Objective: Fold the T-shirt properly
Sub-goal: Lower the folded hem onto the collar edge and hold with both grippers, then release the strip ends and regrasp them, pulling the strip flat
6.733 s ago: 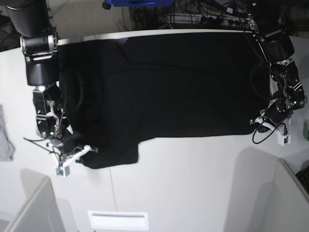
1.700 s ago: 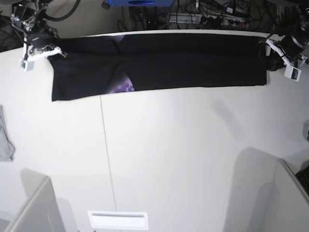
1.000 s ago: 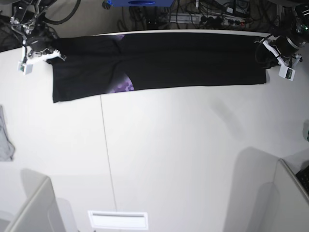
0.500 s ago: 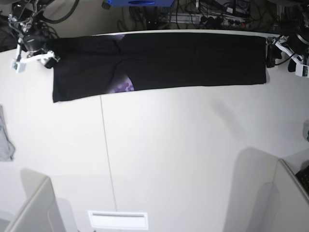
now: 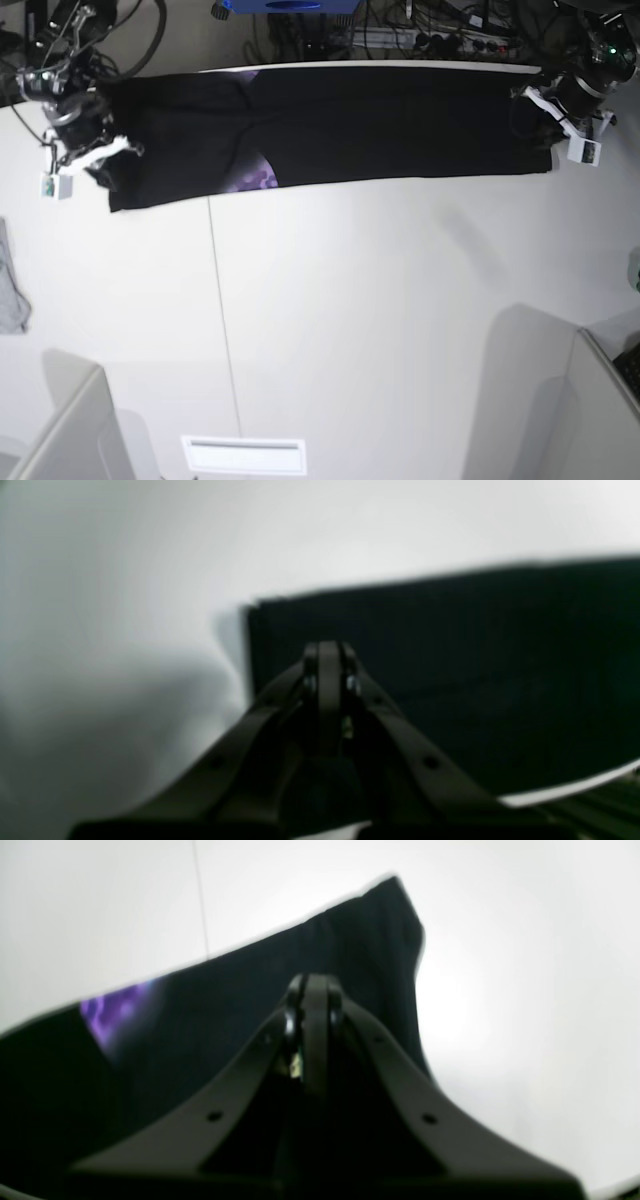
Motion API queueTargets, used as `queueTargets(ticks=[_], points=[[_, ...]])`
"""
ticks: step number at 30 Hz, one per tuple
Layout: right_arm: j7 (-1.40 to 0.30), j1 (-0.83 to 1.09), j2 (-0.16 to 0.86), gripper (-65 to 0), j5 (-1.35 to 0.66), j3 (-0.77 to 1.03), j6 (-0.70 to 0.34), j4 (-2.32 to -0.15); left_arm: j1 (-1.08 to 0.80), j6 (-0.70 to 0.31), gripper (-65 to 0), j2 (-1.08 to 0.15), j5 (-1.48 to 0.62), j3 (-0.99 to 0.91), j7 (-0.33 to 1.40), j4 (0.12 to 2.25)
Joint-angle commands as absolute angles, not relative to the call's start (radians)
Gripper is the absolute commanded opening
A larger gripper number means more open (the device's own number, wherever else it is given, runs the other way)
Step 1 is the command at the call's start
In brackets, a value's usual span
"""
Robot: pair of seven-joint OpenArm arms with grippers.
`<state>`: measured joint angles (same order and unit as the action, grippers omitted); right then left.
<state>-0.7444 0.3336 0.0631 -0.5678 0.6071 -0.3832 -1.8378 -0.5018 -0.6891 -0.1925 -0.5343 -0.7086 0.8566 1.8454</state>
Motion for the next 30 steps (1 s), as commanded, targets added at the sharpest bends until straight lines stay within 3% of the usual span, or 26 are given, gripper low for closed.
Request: queueTargets(ticks=[1,8,17,23,30], points=[[-0.73,0.314,0.077,-65.0,-0.576,0.602,-0.387,-1.827,-0.495,-0.698,-65.0,-0.193,-0.521,-0.699,0.837,1.856],[-0.769,0.156,0.133,-65.0,-0.575,0.598,-0.387,-1.589,-0.435,-0.698,-65.0,-0.12,-0.321,-0.679,0.837,1.828],[-0.766,0.058,0.197,-65.0,-0.573,0.601,-0.387,-1.323,-0.435,-0.698,-65.0,-0.122,-0.311,-0.688,0.837,1.828],[-0.78,0.142,0.179,-65.0,-0.582,0.598,-0.395,-1.644,-0.444,-0.698,-65.0,-0.117,-0.312,-0.69,0.839,1.891],[-0.954,0.274,0.096,-65.0,-0.575,0.596,-0.389,-1.911,-0.437,-0.698,-65.0,-0.116,-0.302,-0.679,0.839,1.9]])
